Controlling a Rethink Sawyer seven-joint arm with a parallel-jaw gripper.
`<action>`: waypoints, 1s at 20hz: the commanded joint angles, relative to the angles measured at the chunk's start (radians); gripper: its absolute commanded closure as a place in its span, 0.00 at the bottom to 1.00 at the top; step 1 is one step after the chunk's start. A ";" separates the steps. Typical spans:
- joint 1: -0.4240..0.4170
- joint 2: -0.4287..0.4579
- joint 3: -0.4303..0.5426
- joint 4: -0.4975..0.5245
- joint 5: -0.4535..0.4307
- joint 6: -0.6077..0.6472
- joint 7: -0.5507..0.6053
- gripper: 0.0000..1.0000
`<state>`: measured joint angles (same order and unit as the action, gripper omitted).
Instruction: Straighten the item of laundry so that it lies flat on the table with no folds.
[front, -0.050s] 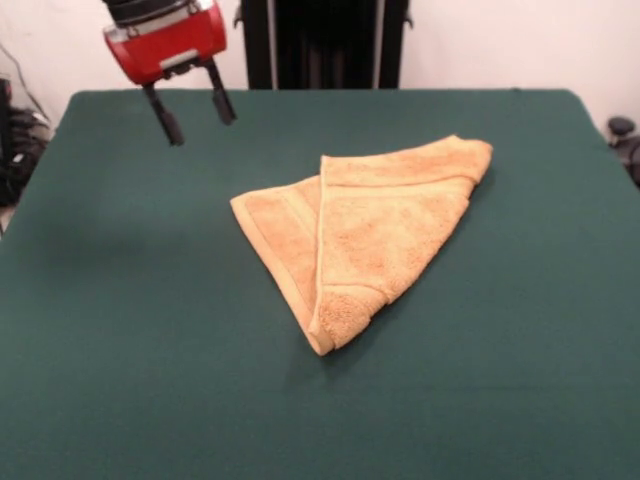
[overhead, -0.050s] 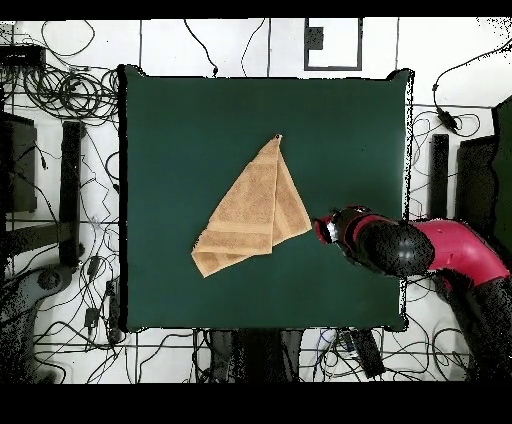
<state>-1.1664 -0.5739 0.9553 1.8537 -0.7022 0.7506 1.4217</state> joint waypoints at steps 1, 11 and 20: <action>0.033 0.056 0.003 0.150 -0.049 -0.061 -0.111 0.00; 0.089 -0.013 -0.055 0.229 -0.147 -0.258 0.082 0.00; 0.195 -0.061 -0.184 0.211 -0.222 -0.423 0.180 0.00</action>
<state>-1.0599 -0.6296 0.8751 2.0135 -0.8687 0.4121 1.4219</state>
